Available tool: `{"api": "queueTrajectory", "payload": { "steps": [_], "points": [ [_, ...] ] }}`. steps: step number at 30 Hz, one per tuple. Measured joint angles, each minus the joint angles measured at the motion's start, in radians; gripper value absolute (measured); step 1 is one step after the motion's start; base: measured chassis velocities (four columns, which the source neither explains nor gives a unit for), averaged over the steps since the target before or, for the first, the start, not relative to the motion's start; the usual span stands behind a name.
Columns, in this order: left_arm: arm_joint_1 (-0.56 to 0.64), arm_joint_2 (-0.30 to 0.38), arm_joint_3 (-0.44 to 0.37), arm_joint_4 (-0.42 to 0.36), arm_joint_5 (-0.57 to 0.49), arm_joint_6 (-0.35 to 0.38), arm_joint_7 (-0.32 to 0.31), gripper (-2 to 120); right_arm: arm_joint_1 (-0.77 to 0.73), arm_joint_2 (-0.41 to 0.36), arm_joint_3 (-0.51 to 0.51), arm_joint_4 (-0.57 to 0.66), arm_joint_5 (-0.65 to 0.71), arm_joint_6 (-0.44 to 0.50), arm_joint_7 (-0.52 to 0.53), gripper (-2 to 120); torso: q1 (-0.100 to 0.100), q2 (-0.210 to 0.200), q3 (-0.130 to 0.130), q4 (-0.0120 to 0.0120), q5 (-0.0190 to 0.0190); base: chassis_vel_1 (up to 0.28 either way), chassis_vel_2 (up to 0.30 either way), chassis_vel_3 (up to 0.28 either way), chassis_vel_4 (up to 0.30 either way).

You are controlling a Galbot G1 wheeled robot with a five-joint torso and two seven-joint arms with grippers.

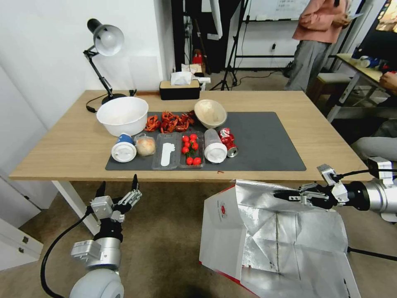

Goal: Pick up the food delivery bag from the floor and place it on the table.

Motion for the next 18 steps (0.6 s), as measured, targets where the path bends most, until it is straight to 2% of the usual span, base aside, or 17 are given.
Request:
{"api": "queueTrajectory", "payload": {
  "steps": [18],
  "points": [
    [0.004,0.002,-0.001,-0.011,0.001,-0.001,-0.004,100,-0.020,-0.013,0.020,0.018,0.018,-0.004,-0.014,0,-0.003,-0.006,-0.003,0.0001,0.0000,0.000,0.000,0.000,0.000]
  ]
}}
